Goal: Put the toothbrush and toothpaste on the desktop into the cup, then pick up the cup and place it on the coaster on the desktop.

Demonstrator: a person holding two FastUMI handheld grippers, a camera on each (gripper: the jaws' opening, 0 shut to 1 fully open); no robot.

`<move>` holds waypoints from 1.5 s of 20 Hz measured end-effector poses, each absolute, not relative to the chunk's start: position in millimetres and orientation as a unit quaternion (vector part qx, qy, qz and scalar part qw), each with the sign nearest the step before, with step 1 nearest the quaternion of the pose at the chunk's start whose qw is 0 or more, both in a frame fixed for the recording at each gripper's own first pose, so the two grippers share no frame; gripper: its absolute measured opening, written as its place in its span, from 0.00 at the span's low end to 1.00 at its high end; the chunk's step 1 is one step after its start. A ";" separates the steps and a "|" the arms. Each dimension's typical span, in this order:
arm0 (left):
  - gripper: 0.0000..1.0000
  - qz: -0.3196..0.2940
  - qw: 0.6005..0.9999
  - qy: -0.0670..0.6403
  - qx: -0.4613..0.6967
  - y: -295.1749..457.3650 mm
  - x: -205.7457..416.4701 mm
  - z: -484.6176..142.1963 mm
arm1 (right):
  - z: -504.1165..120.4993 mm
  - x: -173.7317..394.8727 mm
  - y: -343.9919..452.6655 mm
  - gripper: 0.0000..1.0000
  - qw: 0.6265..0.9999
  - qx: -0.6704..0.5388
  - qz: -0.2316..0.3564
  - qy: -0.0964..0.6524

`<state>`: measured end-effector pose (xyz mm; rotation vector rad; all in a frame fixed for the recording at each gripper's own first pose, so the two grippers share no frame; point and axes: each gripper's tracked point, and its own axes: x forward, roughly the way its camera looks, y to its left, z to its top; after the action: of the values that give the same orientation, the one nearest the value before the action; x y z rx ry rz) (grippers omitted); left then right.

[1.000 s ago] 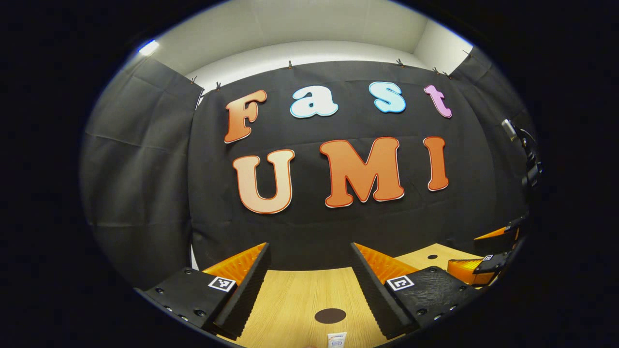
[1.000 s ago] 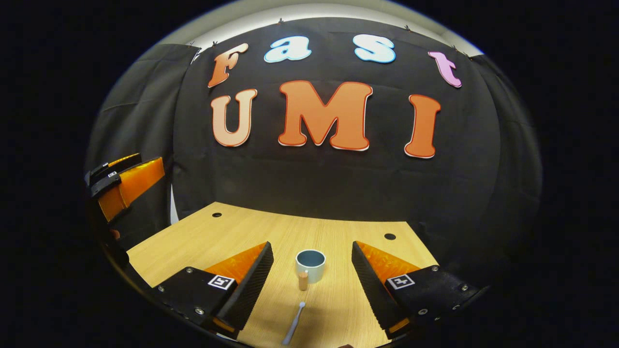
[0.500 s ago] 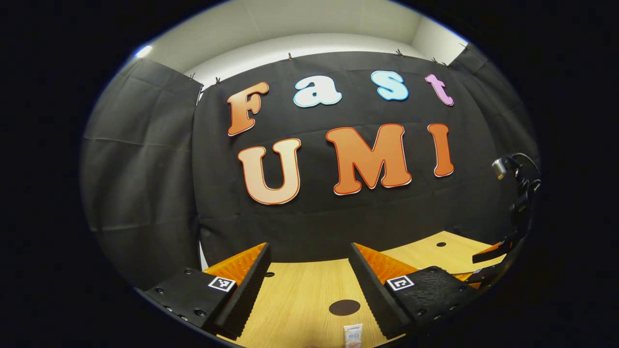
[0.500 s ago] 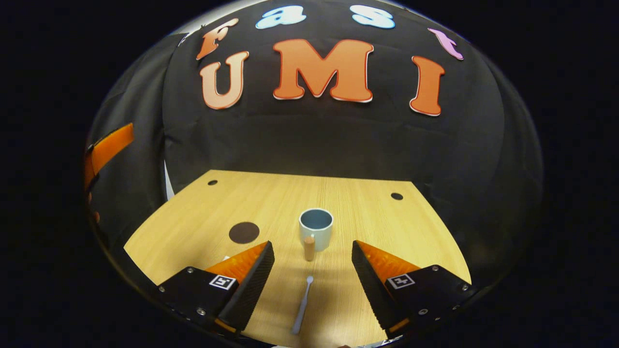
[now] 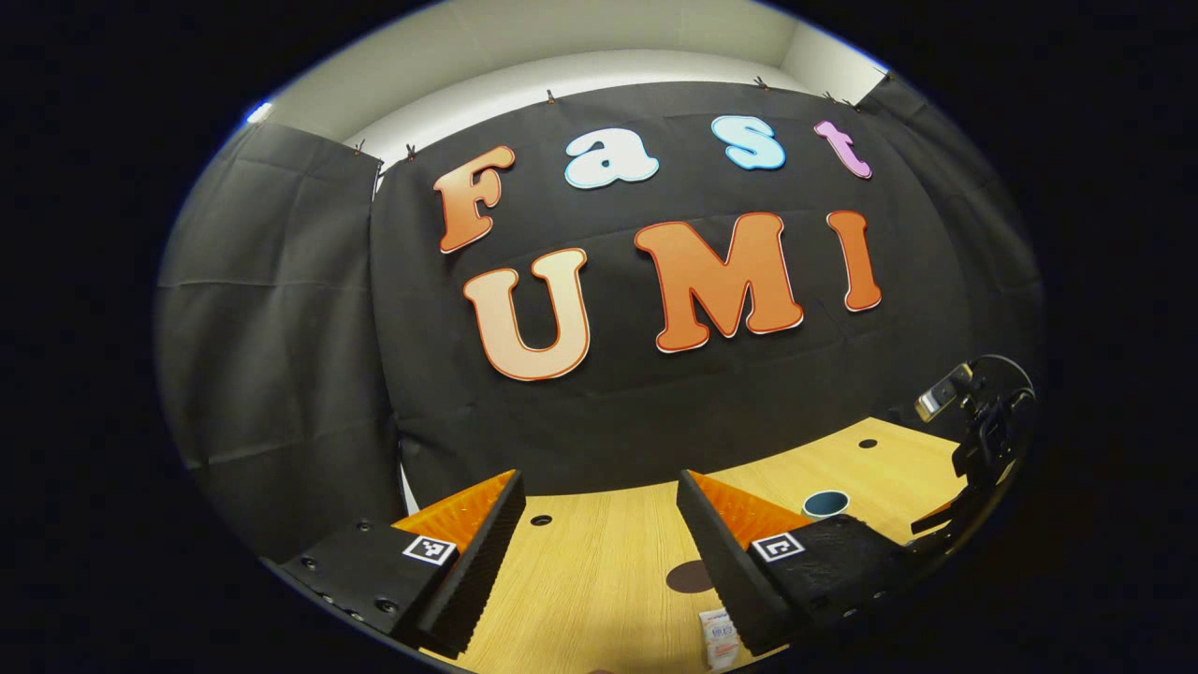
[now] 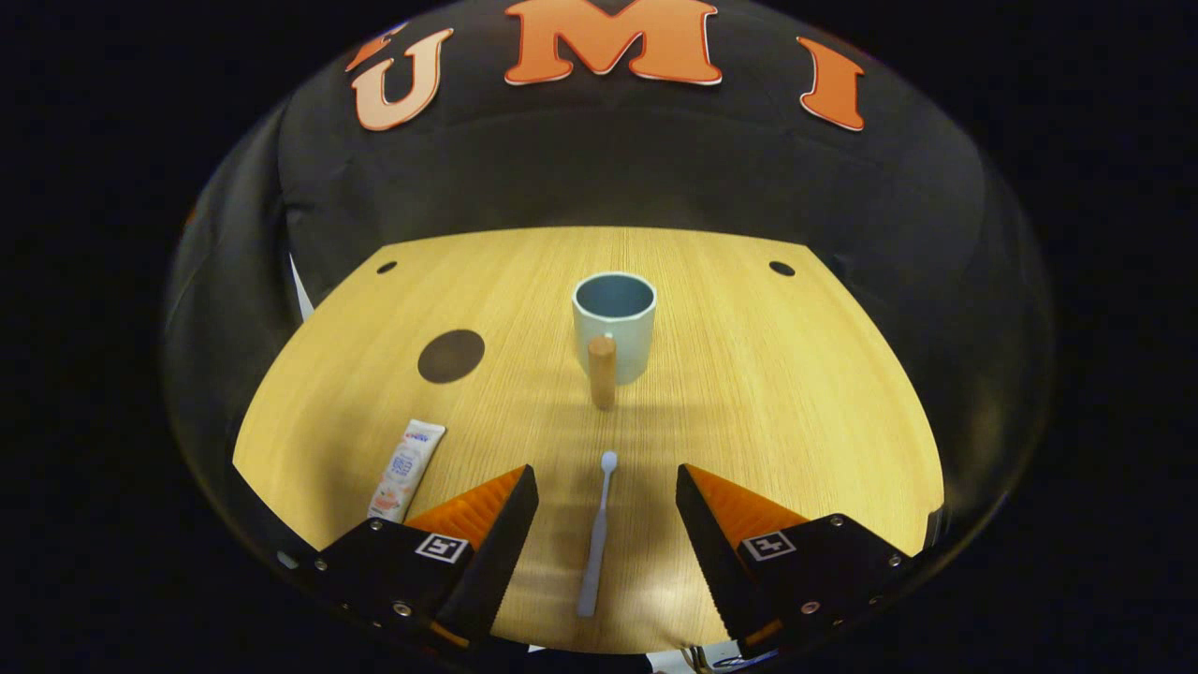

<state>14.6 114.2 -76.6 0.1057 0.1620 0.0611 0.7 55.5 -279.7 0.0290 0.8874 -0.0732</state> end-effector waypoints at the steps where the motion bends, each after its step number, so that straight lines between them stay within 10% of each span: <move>1: 0.99 0.032 0.994 0.085 0.053 116.3 14.1 -78.9 | -287.4 -3.3 54.8 0.90 0.896 0.008 -0.035 0.442; 10: 0.99 0.031 0.991 0.115 0.054 122.2 10.9 -101.6 | -342.7 -25.4 60.2 0.71 0.846 0.006 -0.034 0.531; 23: 0.99 -0.037 0.986 0.154 0.051 105.8 17.5 -141.8 | -365.3 -30.2 60.8 0.12 0.805 0.040 -0.075 0.587; 30: 0.97 -0.140 0.969 0.198 0.044 76.9 28.0 -176.0 | -362.1 -32.2 74.0 0.06 0.796 0.111 -0.107 0.585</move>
<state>28.0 76.9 -176.0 0.0893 0.4001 -0.2837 -32.2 74.0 -362.1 0.2384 1.2569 -0.2290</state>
